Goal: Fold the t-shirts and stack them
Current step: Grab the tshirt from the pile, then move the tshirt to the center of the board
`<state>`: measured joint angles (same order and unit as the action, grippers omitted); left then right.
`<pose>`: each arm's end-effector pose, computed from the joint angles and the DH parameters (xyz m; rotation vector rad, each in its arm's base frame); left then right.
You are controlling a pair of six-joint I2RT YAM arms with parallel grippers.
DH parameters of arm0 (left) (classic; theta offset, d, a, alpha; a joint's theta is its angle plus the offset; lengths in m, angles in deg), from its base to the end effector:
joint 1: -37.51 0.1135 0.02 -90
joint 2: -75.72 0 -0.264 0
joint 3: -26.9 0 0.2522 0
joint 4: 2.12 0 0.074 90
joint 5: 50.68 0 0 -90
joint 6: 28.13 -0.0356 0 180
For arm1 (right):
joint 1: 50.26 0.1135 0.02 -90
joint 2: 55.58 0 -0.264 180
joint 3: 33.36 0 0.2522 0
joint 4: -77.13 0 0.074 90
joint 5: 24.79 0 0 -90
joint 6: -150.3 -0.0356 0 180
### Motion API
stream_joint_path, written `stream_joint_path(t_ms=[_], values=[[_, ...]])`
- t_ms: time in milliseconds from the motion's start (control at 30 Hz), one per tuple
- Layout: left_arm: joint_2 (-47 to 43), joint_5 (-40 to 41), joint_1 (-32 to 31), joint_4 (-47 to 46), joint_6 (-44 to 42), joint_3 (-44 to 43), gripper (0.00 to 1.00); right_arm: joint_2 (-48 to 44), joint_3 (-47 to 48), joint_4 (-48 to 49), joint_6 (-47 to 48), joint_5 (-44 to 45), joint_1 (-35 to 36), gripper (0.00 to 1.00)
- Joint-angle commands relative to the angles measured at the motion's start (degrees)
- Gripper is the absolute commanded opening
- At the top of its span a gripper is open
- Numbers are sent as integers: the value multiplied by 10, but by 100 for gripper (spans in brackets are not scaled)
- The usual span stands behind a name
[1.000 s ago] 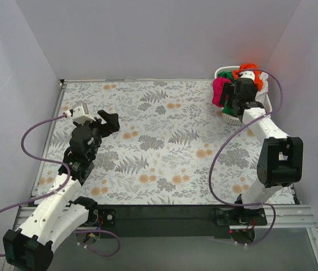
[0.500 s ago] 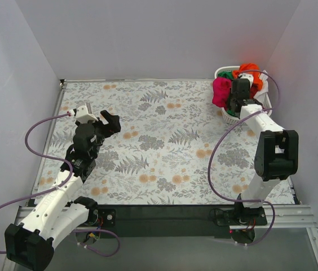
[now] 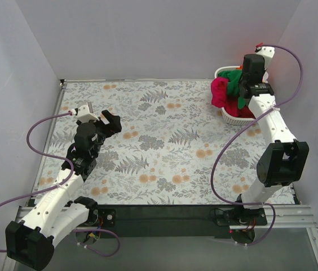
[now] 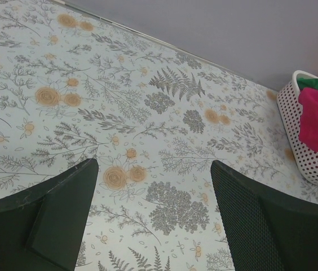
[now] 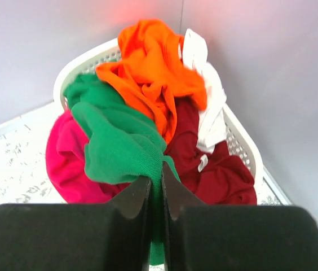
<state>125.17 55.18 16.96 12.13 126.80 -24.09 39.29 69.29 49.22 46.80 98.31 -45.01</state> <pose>0.1964 -0.0632 0.2971 -0.8889 1.6341 -0.8141 0.3899 0.0163 0.3750 0.5125 1.8050 -0.3296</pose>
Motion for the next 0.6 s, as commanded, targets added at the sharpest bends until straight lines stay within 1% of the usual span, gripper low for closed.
stream_joint_path(t_ms=[0, 300, 400, 567], values=[[-6, -6, -3, 7, -5, -17, 75, -5, 58, 11, -9, 32, -2, 1], [8, -12, -3, 2, -7, -17, 75, -36, 118, 19, 8, -1, 11, 1], [10, -17, -3, 2, -7, -17, 75, -64, 106, 38, 15, -4, 19, 1], [9, -19, -4, 0, -7, -16, 75, -132, 53, 113, 30, -23, 31, 1]])
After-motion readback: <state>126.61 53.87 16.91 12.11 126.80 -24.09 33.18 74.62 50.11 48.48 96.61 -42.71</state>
